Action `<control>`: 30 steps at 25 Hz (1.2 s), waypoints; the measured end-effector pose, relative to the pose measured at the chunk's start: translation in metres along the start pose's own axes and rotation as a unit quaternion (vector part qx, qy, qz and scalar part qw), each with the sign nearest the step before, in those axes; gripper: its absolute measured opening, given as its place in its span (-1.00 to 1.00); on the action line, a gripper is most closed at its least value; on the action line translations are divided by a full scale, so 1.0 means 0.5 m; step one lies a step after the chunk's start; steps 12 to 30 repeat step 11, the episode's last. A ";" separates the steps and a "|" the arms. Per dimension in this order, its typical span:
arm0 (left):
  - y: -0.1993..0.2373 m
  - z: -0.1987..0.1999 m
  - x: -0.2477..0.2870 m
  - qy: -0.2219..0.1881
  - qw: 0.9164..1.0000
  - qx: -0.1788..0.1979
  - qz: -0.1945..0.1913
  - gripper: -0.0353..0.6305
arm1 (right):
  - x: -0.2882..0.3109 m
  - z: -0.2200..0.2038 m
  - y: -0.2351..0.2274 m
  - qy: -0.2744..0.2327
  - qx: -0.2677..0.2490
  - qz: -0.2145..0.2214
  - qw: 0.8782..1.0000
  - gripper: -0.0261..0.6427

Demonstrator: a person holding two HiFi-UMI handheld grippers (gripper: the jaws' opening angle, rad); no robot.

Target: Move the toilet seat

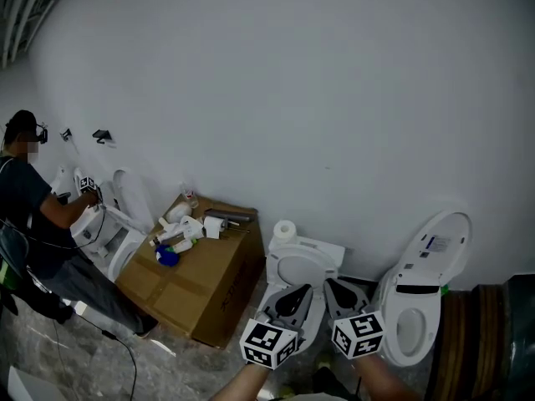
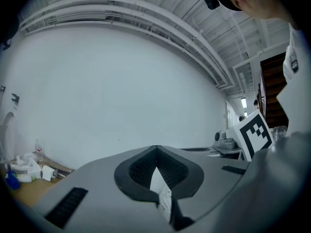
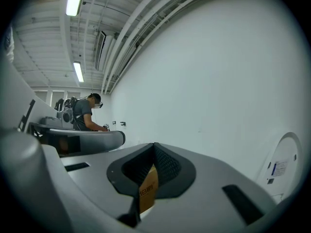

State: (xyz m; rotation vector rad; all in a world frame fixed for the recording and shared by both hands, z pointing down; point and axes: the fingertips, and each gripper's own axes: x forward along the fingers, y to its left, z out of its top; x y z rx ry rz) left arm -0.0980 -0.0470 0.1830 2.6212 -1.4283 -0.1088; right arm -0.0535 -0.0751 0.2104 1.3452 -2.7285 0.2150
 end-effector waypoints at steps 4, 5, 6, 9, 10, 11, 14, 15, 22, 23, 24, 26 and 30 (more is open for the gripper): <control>0.008 0.000 -0.011 -0.003 1.000 -0.003 0.003 -0.87 | -0.002 0.000 0.008 -0.001 -0.004 -0.001 1.000 -0.88; 0.010 0.000 -0.012 -0.003 1.000 -0.003 0.004 -0.87 | -0.002 0.000 0.008 0.000 -0.005 -0.001 1.000 -0.88; 0.011 0.001 -0.013 -0.004 1.000 -0.004 0.005 -0.87 | -0.002 0.001 0.009 0.000 -0.006 -0.002 1.000 -0.88; 0.015 0.003 -0.017 -0.006 1.000 -0.005 0.007 -0.87 | -0.002 0.002 0.011 0.000 -0.007 -0.003 1.000 -0.88; 0.016 0.004 -0.018 -0.006 1.000 -0.005 0.007 -0.87 | -0.001 0.002 0.012 0.000 -0.008 -0.003 1.000 -0.88; 0.017 0.005 -0.019 -0.007 1.000 -0.005 0.007 -0.87 | 0.000 0.003 0.013 -0.001 -0.008 -0.004 1.000 -0.88; 0.017 0.005 -0.019 -0.007 1.000 -0.005 0.007 -0.87 | 0.000 0.003 0.013 -0.001 -0.008 -0.004 1.000 -0.88; 0.017 0.005 -0.019 -0.007 1.000 -0.005 0.007 -0.87 | 0.000 0.003 0.013 -0.001 -0.008 -0.004 1.000 -0.88; 0.017 0.005 -0.019 -0.007 1.000 -0.005 0.007 -0.87 | 0.000 0.003 0.013 -0.001 -0.008 -0.004 1.000 -0.88; 0.017 0.005 -0.019 -0.007 1.000 -0.005 0.007 -0.87 | 0.000 0.003 0.013 -0.001 -0.008 -0.004 1.000 -0.88; 0.017 0.005 -0.019 -0.007 1.000 -0.005 0.007 -0.87 | 0.000 0.003 0.013 -0.001 -0.008 -0.004 1.000 -0.88; 0.017 0.005 -0.019 -0.007 1.000 -0.005 0.007 -0.87 | 0.000 0.003 0.013 -0.001 -0.008 -0.004 1.000 -0.88; 0.017 0.005 -0.019 -0.007 1.000 -0.005 0.007 -0.87 | 0.000 0.003 0.013 -0.001 -0.008 -0.004 1.000 -0.88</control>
